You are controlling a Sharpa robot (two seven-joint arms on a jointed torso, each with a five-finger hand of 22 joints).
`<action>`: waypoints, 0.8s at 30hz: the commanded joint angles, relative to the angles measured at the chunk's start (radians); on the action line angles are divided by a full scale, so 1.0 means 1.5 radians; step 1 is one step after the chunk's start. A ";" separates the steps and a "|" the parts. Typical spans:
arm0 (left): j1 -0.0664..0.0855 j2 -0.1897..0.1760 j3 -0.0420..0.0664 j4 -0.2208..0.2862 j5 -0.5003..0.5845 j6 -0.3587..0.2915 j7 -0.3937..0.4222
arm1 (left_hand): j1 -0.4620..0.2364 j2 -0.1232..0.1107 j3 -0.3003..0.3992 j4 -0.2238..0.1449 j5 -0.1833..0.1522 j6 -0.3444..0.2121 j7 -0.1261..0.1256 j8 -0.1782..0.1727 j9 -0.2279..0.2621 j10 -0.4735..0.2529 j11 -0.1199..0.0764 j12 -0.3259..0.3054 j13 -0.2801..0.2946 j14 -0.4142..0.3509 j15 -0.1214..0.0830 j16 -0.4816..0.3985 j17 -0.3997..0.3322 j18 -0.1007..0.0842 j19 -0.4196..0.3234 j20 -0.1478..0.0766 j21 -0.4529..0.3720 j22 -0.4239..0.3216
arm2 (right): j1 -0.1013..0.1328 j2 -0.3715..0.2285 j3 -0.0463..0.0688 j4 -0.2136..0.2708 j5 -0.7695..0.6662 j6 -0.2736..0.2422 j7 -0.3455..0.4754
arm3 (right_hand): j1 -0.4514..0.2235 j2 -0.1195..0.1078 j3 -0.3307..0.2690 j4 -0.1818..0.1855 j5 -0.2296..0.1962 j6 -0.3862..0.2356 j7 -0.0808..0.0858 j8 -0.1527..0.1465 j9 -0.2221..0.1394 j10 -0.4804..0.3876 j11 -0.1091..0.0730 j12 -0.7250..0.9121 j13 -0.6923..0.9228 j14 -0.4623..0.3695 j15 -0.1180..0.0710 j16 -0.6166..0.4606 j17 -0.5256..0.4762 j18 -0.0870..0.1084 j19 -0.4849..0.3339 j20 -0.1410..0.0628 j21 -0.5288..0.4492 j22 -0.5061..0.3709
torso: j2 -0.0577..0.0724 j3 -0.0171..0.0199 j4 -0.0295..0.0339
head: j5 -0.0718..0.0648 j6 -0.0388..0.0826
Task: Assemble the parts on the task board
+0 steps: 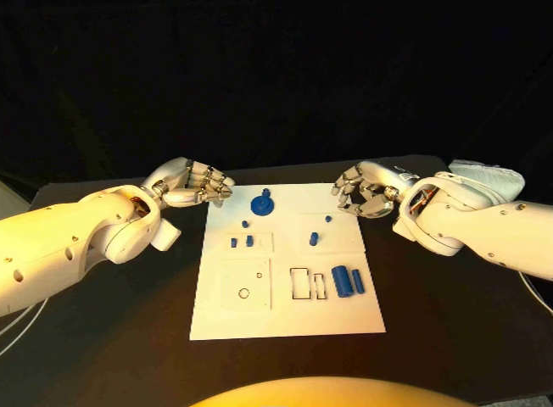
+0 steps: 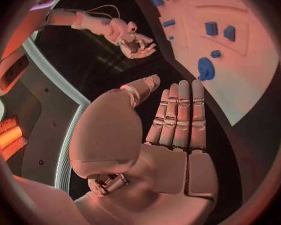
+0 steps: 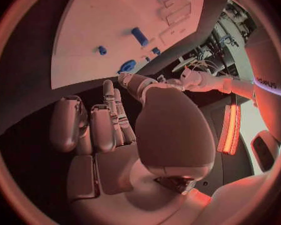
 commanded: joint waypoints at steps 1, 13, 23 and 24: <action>0.000 -0.009 0.001 0.018 0.155 0.036 0.082 | 0.009 0.004 -0.001 0.002 -0.001 0.008 0.002 0.006 -0.002 0.015 0.000 -0.016 -0.011 0.004 0.007 -0.043 -0.014 0.000 -0.004 0.007 -0.031 -0.019 | -0.006 0.007 -0.001 0.005 -0.158 0.047 -0.077 | -0.004 -0.002 -0.002 -0.002 -0.005 0.005 0.000 -0.004 -0.001 -0.004 0.002 -0.004 -0.003 0.016 0.000 0.002 -0.001 -0.005 0.002 0.002 0.004 0.021 | 0.000 -0.0015 0.0014 | -0.006 0.001; -0.001 -0.031 0.001 0.046 0.201 0.031 0.108 | 0.015 0.007 -0.004 0.000 0.000 0.009 0.008 0.008 -0.004 0.012 0.004 -0.032 -0.019 0.015 0.009 -0.063 -0.018 0.001 0.003 0.008 -0.042 -0.025 | -0.026 0.038 -0.004 -0.007 -0.233 0.052 -0.130 | -0.007 -0.003 -0.003 -0.002 -0.009 0.012 -0.001 -0.004 -0.001 -0.003 0.002 -0.013 -0.011 0.017 0.001 0.004 0.001 -0.005 0.003 0.002 0.006 0.023 | 0.001 -0.0008 0.0021 | -0.008 0.001; -0.001 -0.038 0.001 0.049 0.213 0.026 0.111 | 0.016 0.008 -0.005 0.000 0.000 0.008 0.011 0.007 -0.005 0.011 0.006 -0.034 -0.021 0.016 0.010 -0.067 -0.018 0.001 0.005 0.008 -0.044 -0.026 | -0.031 0.061 -0.004 -0.027 -0.265 0.029 -0.158 | -0.009 -0.001 -0.001 -0.002 -0.002 0.017 0.000 -0.005 -0.002 -0.002 0.002 -0.019 -0.017 0.017 0.001 0.004 0.000 -0.006 0.004 0.003 0.008 0.025 | 0.001 0.0011 0.0019 | -0.004 0.000; -0.001 -0.039 0.001 0.050 0.214 0.026 0.111 | 0.016 0.008 -0.005 0.000 0.000 0.008 0.011 0.007 -0.005 0.011 0.006 -0.034 -0.021 0.016 0.010 -0.067 -0.018 0.001 0.005 0.008 -0.044 -0.026 | -0.031 0.063 -0.004 -0.029 -0.266 0.028 -0.158 | -0.009 -0.001 -0.001 -0.002 -0.002 0.017 0.000 -0.005 -0.002 -0.002 0.003 -0.019 -0.017 0.017 0.001 0.004 0.000 -0.006 0.004 0.003 0.009 0.025 | 0.001 0.0010 0.0019 | -0.004 -0.001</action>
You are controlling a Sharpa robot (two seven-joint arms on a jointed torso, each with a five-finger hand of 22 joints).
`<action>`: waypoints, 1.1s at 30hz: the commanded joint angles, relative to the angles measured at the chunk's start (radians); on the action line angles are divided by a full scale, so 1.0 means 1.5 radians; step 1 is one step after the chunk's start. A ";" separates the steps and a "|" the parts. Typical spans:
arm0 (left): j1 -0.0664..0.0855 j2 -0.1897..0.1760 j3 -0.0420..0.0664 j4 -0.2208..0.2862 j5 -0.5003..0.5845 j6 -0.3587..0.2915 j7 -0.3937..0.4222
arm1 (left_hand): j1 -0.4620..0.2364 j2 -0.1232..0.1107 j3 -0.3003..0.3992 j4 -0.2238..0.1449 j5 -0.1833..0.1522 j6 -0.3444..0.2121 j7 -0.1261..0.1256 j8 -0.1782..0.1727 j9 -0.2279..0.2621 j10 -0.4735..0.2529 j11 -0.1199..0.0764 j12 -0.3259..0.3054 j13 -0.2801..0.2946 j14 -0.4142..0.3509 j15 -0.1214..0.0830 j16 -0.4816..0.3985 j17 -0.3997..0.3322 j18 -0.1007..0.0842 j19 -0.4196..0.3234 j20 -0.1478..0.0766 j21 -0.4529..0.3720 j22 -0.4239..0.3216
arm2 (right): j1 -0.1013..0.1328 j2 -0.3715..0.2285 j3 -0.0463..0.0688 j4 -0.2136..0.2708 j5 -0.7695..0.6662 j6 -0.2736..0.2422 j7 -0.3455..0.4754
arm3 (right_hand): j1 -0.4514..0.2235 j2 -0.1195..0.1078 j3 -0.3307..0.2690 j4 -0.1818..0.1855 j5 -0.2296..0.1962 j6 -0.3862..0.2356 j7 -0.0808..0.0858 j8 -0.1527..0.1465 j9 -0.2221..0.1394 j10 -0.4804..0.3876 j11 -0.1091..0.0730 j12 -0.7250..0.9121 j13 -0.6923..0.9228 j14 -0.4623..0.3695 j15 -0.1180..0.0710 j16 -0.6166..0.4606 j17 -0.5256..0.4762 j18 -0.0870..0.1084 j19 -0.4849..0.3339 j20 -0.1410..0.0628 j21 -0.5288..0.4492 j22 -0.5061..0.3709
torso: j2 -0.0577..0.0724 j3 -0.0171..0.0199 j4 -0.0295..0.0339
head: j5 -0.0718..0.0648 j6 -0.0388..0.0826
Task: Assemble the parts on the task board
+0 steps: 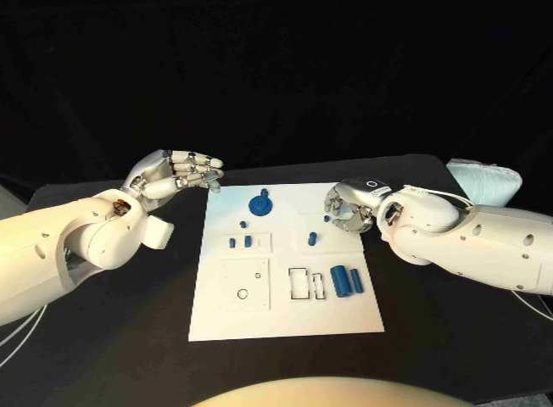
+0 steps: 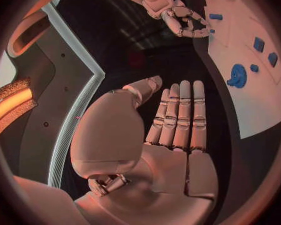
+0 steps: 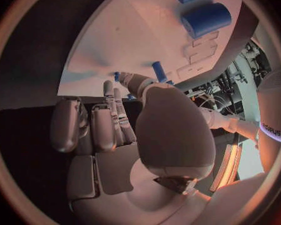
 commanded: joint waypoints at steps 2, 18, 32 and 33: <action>0.000 -0.001 0.001 0.003 0.023 0.005 0.017 | 0.008 0.001 -0.005 0.000 0.000 0.002 0.005 0.003 -0.001 0.001 0.005 -0.004 -0.001 0.004 0.000 -0.004 -0.001 0.001 0.005 -0.001 -0.003 -0.001 | -0.002 0.011 0.000 -0.009 -0.036 -0.006 -0.024 | -0.007 0.002 -0.001 -0.002 0.005 0.006 0.001 -0.002 -0.001 -0.001 0.000 -0.003 -0.001 0.017 0.001 0.004 0.001 -0.006 0.004 0.003 0.004 0.025 | 0.000 0.0007 -0.0008 | 0.003 -0.001; 0.000 -0.004 0.001 0.005 0.027 0.001 0.013 | 0.009 0.002 -0.005 -0.001 0.000 0.000 0.009 0.003 -0.002 0.000 0.007 -0.006 -0.002 0.006 0.001 -0.006 0.000 0.001 0.007 -0.001 -0.004 -0.001 | -0.015 0.041 0.000 -0.035 -0.026 -0.003 -0.015 | -0.002 0.018 0.027 -0.006 -0.017 0.033 -0.008 0.000 0.000 0.022 -0.007 -0.015 -0.020 0.018 -0.003 0.007 0.002 -0.006 0.005 0.001 0.007 0.030 | 0.000 0.0008 -0.0009 | 0.005 -0.006; 0.000 -0.005 0.001 0.007 0.027 0.000 0.008 | 0.010 0.003 -0.006 -0.001 0.001 0.000 0.010 0.002 -0.002 -0.001 0.008 -0.007 -0.003 0.006 0.001 -0.007 0.000 0.001 0.007 -0.001 -0.005 -0.002 | -0.023 0.057 0.000 -0.050 -0.023 0.008 -0.012 | 0.008 0.033 0.044 -0.017 -0.019 0.055 -0.012 0.008 0.005 0.040 -0.010 -0.021 -0.028 0.019 -0.006 0.009 0.004 -0.008 0.007 -0.003 0.015 0.036 | -0.001 0.0011 -0.0014 | 0.005 -0.011; 0.000 -0.004 0.001 0.007 0.027 0.000 0.008 | 0.010 0.003 -0.006 -0.001 0.001 0.000 0.010 0.002 -0.002 -0.001 0.008 -0.007 -0.003 0.006 0.001 -0.007 0.000 0.001 0.007 -0.001 -0.005 -0.002 | -0.023 0.057 0.000 -0.050 -0.024 0.009 -0.013 | 0.010 0.036 0.048 -0.020 -0.026 0.058 -0.012 0.009 0.006 0.043 -0.011 -0.021 -0.029 0.019 -0.007 0.010 0.005 -0.008 0.008 -0.003 0.018 0.039 | -0.001 0.0010 -0.0014 | 0.005 -0.011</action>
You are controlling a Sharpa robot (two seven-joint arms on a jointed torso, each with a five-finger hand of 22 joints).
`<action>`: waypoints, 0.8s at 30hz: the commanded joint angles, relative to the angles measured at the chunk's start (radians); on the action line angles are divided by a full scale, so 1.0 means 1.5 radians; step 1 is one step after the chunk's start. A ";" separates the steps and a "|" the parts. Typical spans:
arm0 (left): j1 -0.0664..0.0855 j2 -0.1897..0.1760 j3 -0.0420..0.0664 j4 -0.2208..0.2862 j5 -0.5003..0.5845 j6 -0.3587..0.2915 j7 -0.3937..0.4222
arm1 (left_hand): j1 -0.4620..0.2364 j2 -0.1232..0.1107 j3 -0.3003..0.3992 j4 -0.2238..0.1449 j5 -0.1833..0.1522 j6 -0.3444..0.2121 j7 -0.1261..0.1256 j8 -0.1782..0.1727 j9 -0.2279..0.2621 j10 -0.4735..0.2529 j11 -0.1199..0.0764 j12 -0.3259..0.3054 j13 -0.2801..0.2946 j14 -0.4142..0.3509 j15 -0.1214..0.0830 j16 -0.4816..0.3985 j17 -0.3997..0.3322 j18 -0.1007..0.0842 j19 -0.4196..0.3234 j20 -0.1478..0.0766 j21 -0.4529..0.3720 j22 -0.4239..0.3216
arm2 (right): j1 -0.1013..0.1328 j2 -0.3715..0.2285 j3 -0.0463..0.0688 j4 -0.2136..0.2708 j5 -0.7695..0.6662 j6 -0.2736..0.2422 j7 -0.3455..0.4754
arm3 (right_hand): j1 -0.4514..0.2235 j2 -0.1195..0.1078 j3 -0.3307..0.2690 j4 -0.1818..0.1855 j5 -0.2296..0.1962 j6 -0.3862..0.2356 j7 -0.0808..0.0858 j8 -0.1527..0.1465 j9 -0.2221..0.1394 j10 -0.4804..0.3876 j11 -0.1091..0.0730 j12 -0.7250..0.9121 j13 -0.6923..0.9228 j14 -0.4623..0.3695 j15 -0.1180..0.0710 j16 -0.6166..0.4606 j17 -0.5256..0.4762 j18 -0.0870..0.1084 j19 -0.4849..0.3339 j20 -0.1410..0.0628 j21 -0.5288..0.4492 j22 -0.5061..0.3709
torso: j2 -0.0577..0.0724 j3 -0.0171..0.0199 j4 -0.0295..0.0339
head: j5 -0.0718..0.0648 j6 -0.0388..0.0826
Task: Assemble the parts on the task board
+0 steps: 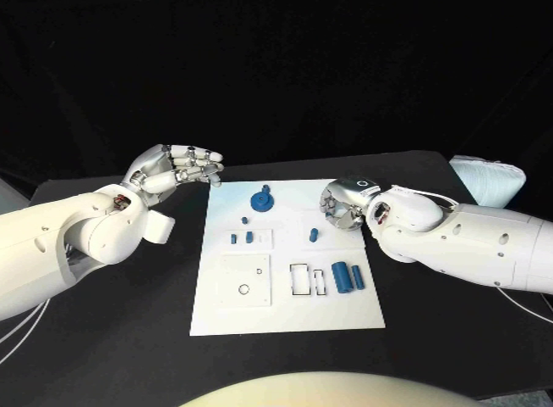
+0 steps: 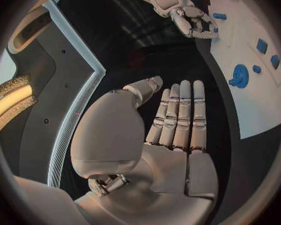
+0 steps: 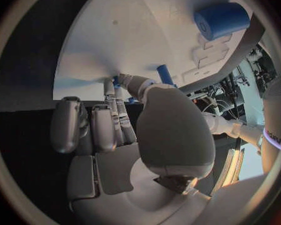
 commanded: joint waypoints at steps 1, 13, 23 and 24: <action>0.000 0.000 0.001 0.002 0.006 0.001 0.004 | 0.007 0.000 -0.004 0.001 0.001 0.000 0.005 0.003 -0.001 -0.001 0.003 -0.002 -0.001 0.004 -0.002 -0.004 0.000 0.001 0.005 0.002 -0.002 -0.001 | -0.005 0.004 -0.002 0.001 -0.006 0.017 0.003 | 0.005 0.012 0.009 -0.004 -0.008 0.009 -0.001 0.005 0.002 0.010 -0.002 -0.002 0.000 0.018 -0.007 0.002 0.001 -0.009 0.007 -0.001 0.009 0.042 | 0.000 -0.0001 -0.0008 | -0.001 -0.002; 0.000 0.000 0.001 0.002 0.006 0.001 0.001 | 0.008 0.000 -0.004 0.001 0.001 -0.001 0.006 0.002 -0.001 -0.001 0.004 -0.002 -0.001 0.004 -0.001 -0.005 0.000 0.001 0.005 0.002 -0.002 -0.001 | -0.009 0.006 -0.002 0.004 -0.031 0.025 -0.022 | 0.015 0.031 0.036 -0.038 0.006 0.032 -0.008 0.019 0.016 0.054 -0.012 -0.010 -0.004 0.019 -0.017 0.005 0.003 -0.017 0.019 -0.010 0.049 0.069 | -0.001 -0.0001 -0.0005 | -0.003 -0.004; 0.000 0.001 0.001 0.001 0.006 0.002 -0.001 | 0.008 0.001 -0.004 0.000 0.001 -0.001 0.006 0.002 -0.002 -0.001 0.004 -0.003 -0.001 0.004 -0.001 -0.006 0.000 0.001 0.005 0.002 -0.003 -0.001 | -0.012 0.002 -0.002 0.011 -0.040 -0.041 -0.034 | 0.013 0.032 0.046 -0.048 0.000 0.035 -0.009 0.020 0.020 0.064 -0.014 -0.015 -0.004 0.018 -0.019 0.003 -0.002 -0.020 0.023 -0.013 0.066 0.080 | -0.001 0.0001 -0.0002 | -0.004 -0.003; 0.000 0.001 0.001 0.000 0.006 0.002 -0.001 | 0.008 0.001 -0.004 0.000 0.001 -0.001 0.006 0.002 -0.002 -0.001 0.004 -0.003 -0.001 0.004 -0.001 -0.006 0.000 0.001 0.005 0.002 -0.003 -0.001 | -0.012 0.001 -0.002 0.013 -0.039 -0.051 -0.034 | 0.012 0.031 0.047 -0.049 -0.001 0.036 -0.009 0.020 0.020 0.066 -0.014 -0.016 -0.004 0.018 -0.019 0.002 -0.004 -0.021 0.024 -0.013 0.069 0.082 | -0.001 0.0003 -0.0002 | -0.004 -0.003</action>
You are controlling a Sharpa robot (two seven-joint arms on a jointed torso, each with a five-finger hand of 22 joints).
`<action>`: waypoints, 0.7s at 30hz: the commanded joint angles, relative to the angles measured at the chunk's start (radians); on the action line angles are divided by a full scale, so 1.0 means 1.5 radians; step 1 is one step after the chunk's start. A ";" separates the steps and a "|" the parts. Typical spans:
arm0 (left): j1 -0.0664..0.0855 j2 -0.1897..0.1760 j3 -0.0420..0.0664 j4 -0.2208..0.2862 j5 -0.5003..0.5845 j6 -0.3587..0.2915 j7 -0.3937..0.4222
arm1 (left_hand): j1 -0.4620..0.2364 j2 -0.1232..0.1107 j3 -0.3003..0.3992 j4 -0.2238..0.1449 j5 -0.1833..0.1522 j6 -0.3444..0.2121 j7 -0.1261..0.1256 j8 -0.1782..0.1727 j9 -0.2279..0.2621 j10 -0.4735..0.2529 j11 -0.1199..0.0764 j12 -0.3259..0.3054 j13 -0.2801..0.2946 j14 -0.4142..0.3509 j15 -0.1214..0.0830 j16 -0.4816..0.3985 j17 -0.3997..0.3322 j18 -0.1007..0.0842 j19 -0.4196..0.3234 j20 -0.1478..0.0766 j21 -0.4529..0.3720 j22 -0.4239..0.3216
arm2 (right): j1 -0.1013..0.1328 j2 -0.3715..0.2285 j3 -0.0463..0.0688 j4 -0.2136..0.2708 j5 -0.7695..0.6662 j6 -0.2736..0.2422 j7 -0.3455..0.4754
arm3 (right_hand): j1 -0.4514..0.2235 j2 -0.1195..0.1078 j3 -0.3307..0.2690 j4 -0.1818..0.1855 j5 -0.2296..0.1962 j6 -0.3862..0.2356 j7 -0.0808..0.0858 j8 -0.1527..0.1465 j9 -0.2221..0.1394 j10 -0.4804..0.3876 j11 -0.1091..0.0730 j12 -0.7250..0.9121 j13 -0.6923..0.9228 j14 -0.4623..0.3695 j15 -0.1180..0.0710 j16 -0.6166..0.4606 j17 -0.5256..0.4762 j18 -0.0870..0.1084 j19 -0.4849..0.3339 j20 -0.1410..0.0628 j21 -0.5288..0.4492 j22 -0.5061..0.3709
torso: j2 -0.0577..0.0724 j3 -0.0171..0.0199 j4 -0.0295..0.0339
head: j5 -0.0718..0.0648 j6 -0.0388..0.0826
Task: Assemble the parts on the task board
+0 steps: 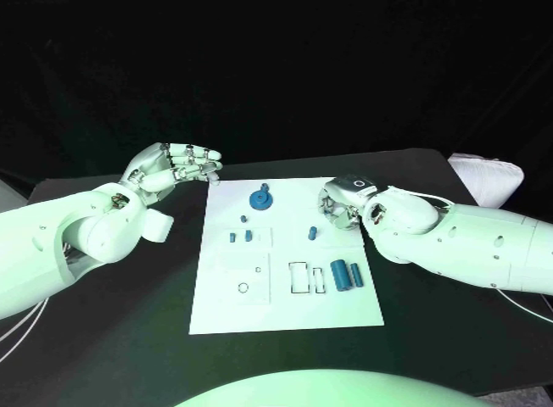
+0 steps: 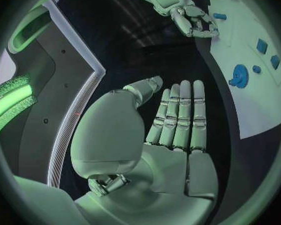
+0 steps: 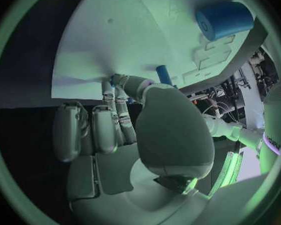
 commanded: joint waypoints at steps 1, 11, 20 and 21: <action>0.000 0.001 0.001 0.001 0.005 0.002 0.002 | 0.008 0.001 -0.004 0.000 0.001 0.001 0.004 0.002 -0.001 -0.001 0.004 -0.003 -0.001 0.004 -0.001 -0.003 0.000 0.001 0.003 -0.001 -0.003 -0.001 | -0.004 -0.002 -0.002 0.004 -0.011 -0.038 -0.009 | 0.005 0.012 0.003 -0.004 -0.004 0.005 -0.002 0.002 0.001 0.031 -0.024 -0.002 0.001 0.019 -0.005 -0.003 -0.002 -0.011 0.016 -0.005 0.006 0.083 | 0.000 0.0002 0.0002 | -0.001 0.000; 0.000 0.002 0.001 -0.007 0.005 -0.002 -0.001 | 0.008 0.001 -0.005 0.000 0.000 0.000 0.005 0.002 -0.002 -0.002 0.005 -0.004 -0.001 0.005 -0.001 -0.004 0.000 0.001 0.003 -0.001 -0.003 -0.001 | -0.003 -0.018 0.001 0.021 0.002 -0.102 -0.001 | 0.003 0.011 0.004 -0.005 -0.005 0.006 -0.002 0.003 0.002 0.033 -0.024 -0.003 0.001 0.019 -0.005 -0.002 -0.002 -0.011 0.017 -0.005 0.009 0.085 | 0.000 0.0004 -0.0009 | 0.001 0.001; 0.000 0.003 0.001 -0.015 0.005 -0.007 -0.003 | 0.008 0.000 -0.006 0.000 0.000 -0.001 0.005 0.001 -0.002 -0.003 0.005 -0.004 -0.001 0.005 0.000 -0.004 0.000 0.001 0.003 -0.001 -0.004 -0.001 | 0.002 -0.042 0.007 0.047 0.023 -0.138 0.014 | 0.002 0.011 0.004 -0.005 -0.005 0.007 -0.002 0.003 0.002 0.034 -0.024 -0.003 0.001 0.019 -0.006 -0.002 -0.001 -0.012 0.018 -0.005 0.012 0.087 | 0.000 0.0000 -0.0005 | 0.000 0.002; 0.000 0.004 0.001 -0.016 0.004 -0.008 -0.003 | 0.008 0.000 -0.006 0.000 0.000 -0.001 0.005 0.001 -0.002 -0.003 0.005 -0.004 -0.001 0.005 0.000 -0.004 0.000 0.001 0.003 -0.001 -0.004 -0.001 | 0.003 -0.046 0.008 0.052 0.027 -0.142 0.016 | 0.002 0.011 0.004 -0.005 -0.005 0.007 -0.002 0.003 0.002 0.034 -0.024 -0.003 0.001 0.019 -0.006 -0.002 -0.001 -0.012 0.018 -0.005 0.012 0.087 | -0.001 0.0000 -0.0004 | 0.000 0.002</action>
